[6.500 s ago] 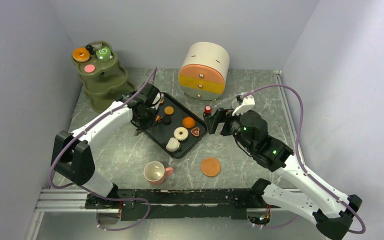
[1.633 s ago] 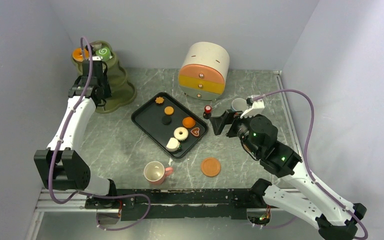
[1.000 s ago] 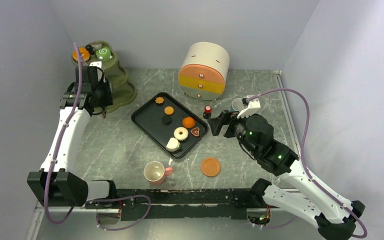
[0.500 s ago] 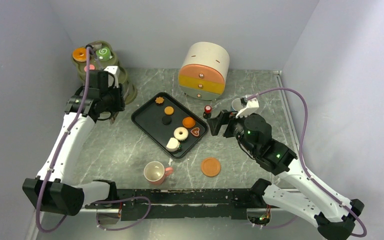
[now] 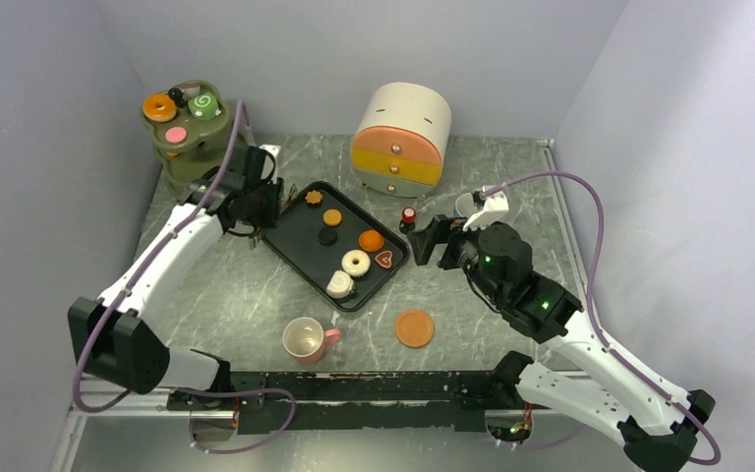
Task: Serve the afternoon tea
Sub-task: Pick up the desert from the tray.
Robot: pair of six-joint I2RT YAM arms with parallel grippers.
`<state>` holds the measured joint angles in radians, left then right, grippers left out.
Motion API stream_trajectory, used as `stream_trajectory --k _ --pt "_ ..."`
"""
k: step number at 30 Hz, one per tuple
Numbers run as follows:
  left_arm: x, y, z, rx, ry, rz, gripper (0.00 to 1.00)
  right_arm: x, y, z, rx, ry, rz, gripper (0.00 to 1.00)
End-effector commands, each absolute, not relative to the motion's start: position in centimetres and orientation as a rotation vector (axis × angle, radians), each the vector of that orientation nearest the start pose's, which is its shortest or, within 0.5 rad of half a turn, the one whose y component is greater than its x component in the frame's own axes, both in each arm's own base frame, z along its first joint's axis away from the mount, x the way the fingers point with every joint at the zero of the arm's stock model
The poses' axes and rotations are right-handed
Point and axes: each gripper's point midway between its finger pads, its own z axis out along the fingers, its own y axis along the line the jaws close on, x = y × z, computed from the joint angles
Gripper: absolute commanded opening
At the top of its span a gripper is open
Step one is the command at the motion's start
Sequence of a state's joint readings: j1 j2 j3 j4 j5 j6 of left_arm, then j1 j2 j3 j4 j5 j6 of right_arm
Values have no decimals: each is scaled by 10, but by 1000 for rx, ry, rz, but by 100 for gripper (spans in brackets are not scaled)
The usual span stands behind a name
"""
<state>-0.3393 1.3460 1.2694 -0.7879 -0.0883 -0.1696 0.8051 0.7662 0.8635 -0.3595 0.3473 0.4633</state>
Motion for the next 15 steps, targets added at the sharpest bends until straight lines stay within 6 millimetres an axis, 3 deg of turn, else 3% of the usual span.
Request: stream_trajectory --k 1,15 --pt "339 -123 191 180 2400 -108 42 238 179 293 -46 1813 575 93" --pt "361 -154 145 236 2448 22 44 239 177 295 -54 1802 558 93"
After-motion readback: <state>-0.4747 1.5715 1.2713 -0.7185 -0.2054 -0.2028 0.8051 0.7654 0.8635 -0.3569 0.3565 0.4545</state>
